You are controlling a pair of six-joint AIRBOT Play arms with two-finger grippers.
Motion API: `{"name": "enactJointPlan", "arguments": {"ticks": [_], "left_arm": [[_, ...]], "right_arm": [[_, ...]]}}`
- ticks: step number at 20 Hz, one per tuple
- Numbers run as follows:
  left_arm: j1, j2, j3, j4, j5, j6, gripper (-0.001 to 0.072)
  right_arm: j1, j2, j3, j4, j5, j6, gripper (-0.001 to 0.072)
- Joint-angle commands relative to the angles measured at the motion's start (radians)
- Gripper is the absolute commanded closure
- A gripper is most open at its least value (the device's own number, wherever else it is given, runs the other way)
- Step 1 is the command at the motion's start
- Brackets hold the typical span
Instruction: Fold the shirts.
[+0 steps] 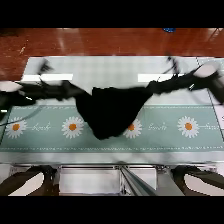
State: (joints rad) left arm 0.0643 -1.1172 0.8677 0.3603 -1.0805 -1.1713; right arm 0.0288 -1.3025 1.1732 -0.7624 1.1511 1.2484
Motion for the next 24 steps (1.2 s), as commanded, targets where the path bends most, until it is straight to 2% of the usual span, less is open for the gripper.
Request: {"name": "enactJointPlan", "arguments": {"ticks": [1, 3, 6, 9, 12, 15, 17, 21, 22, 24], "left_arm": [[0.196, 0.177, 0.185, -0.003, 0.018, -0.077, 0.0691], [0.277, 0.239, 0.333, -0.003, 0.029, -0.109, 0.0691], [0.357, 0.296, 0.558, -0.002, 0.017, -0.109, 0.0691], [0.443, 0.352, 0.731, 0.003, -0.053, -0.150, 0.0691], [0.505, 0.424, 0.832, 0.162, -0.082, -0.170, 0.0691], [0.475, 0.509, 0.846, 0.261, -0.083, -0.195, 0.0691], [0.411, 0.563, 0.846, 0.409, -0.087, -0.196, 0.0691], [0.243, 0.650, 0.843, 0.869, -0.155, -0.340, 0.0691], [0.209, 0.653, 0.843, 0.930, -0.177, -0.361, 0.0691], [0.167, 0.649, 0.802, 0.946, -0.188, -0.379, 0.0691]], "right_arm": [[-0.074, 0.103, 0.322, -0.078, 0.017, 0.123, 0.0683], [-0.111, 0.135, 0.508, -0.079, 0.044, 0.137, 0.0683], [-0.153, 0.209, 0.704, -0.094, 0.085, 0.135, 0.0683], [-0.201, 0.344, 0.766, -0.180, 0.092, 0.142, 0.0683], [-0.240, 0.493, 0.766, -0.361, 0.138, 0.172, 0.0682], [-0.241, 0.610, 0.765, -0.531, 0.209, 0.214, 0.0683], [-0.240, 0.666, 0.765, -0.581, 0.253, 0.238, 0.0682], [-0.240, 0.719, 0.726, -0.598, 0.390, 0.294, 0.0682], [-0.240, 0.725, 0.690, -0.589, 0.418, 0.295, 0.0682], [-0.240, 0.725, 0.588, -0.578, 0.446, 0.298, 0.0682]]}}
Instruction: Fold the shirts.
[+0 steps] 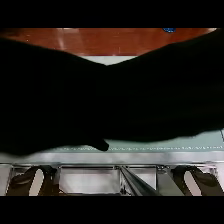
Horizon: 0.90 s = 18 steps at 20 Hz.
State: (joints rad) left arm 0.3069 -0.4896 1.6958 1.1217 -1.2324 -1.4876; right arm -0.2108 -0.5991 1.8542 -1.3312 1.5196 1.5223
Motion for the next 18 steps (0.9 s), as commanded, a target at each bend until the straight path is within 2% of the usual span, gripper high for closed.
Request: {"name": "enactJointPlan", "arguments": {"ticks": [1, 4, 6, 9, 13, 15, 17, 18], "left_arm": [[-0.079, 0.016, -0.076, 0.159, -0.036, -0.063, 0.0691], [-0.079, -0.018, -0.309, 0.015, 0.006, -0.061, 0.0691], [-0.089, -0.080, -0.503, -0.145, 0.122, 0.005, 0.0691], [-0.150, -0.284, -0.676, -0.173, 0.332, 0.036, 0.0691], [-0.251, -0.657, -0.624, -0.173, 0.444, 0.066, 0.0691], [-0.277, -0.825, -0.528, -0.184, 0.425, 0.062, 0.0691], [-0.282, -0.942, -0.422, -0.229, 0.349, 0.042, 0.0688], [-0.282, -0.979, -0.375, -0.232, 0.301, 0.026, 0.0626]], "right_arm": [[0.000, 0.021, -0.163, 0.010, 0.067, 0.023, 0.0682], [0.000, 0.017, -0.449, 0.078, -0.051, 0.002, 0.0682], [0.000, -0.024, -0.628, 0.113, -0.201, -0.024, 0.0682], [0.000, -0.230, -0.723, 0.125, -0.360, -0.044, 0.0682], [0.000, -0.603, -0.655, 0.296, -0.527, -0.123, 0.0682], [0.000, -0.763, -0.580, 0.380, -0.578, -0.128, 0.0682], [-0.006, -0.879, -0.497, 0.439, -0.579, -0.095, 0.0680], [-0.013, -0.922, -0.460, 0.453, -0.562, -0.059, 0.0574]]}}
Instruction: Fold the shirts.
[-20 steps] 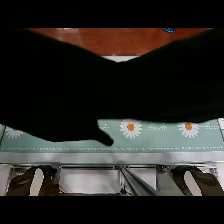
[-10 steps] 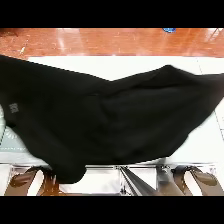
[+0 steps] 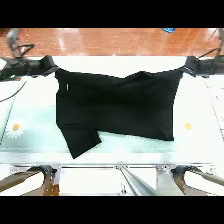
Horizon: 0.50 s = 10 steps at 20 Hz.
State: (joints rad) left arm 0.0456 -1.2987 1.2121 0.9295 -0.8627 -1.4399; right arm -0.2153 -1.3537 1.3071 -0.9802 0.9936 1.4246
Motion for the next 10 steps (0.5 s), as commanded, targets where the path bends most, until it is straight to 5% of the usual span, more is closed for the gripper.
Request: {"name": "enactJointPlan", "arguments": {"ticks": [1, 2, 4, 7, 10], "left_arm": [[-0.016, -0.201, 0.150, -0.035, -0.133, -0.032, 0.0318], [-0.006, -0.219, 0.182, -0.008, -0.203, -0.054, 0.0199], [0.045, -0.229, 0.231, 0.154, -0.377, -0.109, 0.0199], [0.166, -0.210, 0.220, 0.207, -0.600, -0.050, 0.0200], [0.276, -0.117, 0.067, 0.159, -0.599, -0.010, 0.0201]], "right_arm": [[-0.016, -0.193, 0.112, 0.100, -0.020, 0.064, 0.0325], [-0.027, -0.205, 0.127, 0.095, 0.010, 0.066, 0.0300], [-0.072, -0.202, 0.135, 0.069, 0.095, 0.056, 0.0301], [-0.155, -0.167, 0.113, -0.045, 0.305, 0.007, 0.0301], [-0.208, -0.037, -0.103, -0.144, 0.312, -0.020, 0.0301]]}}
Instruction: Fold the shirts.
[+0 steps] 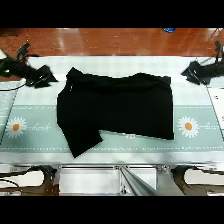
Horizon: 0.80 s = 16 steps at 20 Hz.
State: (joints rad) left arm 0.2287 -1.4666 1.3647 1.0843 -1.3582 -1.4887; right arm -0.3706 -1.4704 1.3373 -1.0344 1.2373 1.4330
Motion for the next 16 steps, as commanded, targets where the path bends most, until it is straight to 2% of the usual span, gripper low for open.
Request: {"name": "enactJointPlan", "arguments": {"ticks": [1, 3, 4, 6, 8, 12, 16], "left_arm": [[0.127, 0.089, -0.169, 0.004, -0.082, 0.060, 0.0201], [0.199, 0.152, -0.338, -0.013, -0.023, 0.068, 0.0201], [0.241, 0.174, -0.422, -0.085, 0.012, 0.082, 0.0201], [0.309, 0.183, -0.558, -0.260, 0.045, 0.171, 0.0201], [0.327, 0.182, -0.643, -0.276, 0.093, 0.199, 0.0201], [0.292, 0.157, -0.689, -0.272, 0.170, 0.201, 0.0201], [0.215, 0.114, -0.689, -0.269, 0.177, 0.175, 0.0201]], "right_arm": [[-0.069, 0.148, -0.251, -0.063, 0.012, -0.034, 0.0301], [-0.077, 0.288, -0.470, 0.035, -0.070, -0.121, 0.0305], [-0.076, 0.353, -0.558, 0.078, -0.094, -0.150, 0.0305], [-0.076, 0.477, -0.698, 0.146, -0.097, -0.176, 0.0305], [-0.076, 0.606, -0.791, 0.157, -0.061, -0.185, 0.0305], [-0.076, 0.771, -0.830, 0.143, -0.032, -0.141, 0.0305], [-0.076, 0.804, -0.830, 0.144, -0.033, -0.101, 0.0305]]}}
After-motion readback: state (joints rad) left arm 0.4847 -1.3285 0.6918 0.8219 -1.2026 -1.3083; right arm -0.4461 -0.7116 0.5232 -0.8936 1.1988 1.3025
